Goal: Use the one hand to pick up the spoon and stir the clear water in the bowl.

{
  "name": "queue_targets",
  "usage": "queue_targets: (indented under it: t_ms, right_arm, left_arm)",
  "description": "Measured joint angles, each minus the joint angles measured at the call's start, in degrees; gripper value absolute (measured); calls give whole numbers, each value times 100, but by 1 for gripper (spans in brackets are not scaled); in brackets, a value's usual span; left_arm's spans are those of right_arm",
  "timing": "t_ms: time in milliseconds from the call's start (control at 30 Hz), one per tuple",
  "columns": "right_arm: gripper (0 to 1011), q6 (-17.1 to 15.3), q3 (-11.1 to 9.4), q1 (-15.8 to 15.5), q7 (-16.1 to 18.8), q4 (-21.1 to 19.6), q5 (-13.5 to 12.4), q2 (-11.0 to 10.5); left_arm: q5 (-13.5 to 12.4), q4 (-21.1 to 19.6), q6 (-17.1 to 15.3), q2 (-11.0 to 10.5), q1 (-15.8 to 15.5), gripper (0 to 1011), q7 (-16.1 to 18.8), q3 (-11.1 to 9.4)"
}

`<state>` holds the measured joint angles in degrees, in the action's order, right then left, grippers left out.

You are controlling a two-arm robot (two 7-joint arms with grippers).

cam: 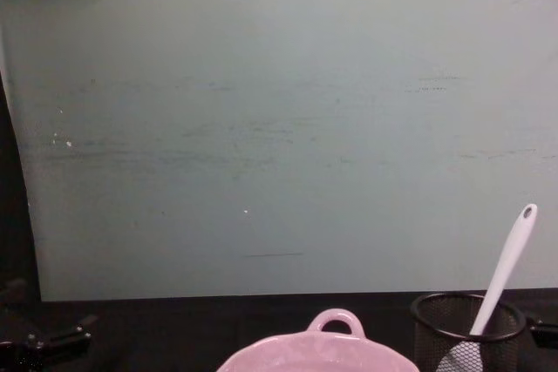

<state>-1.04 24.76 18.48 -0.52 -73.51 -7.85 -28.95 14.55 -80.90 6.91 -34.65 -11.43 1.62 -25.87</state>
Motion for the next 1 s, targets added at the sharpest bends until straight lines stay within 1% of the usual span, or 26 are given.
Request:
queue_targets:
  t_ms: [1000]
  right_arm:
    - [1003,-6,-33,-26,49,-23,-82,-29]
  left_arm:
    - [0,0,0,0,0,1011,0,0]
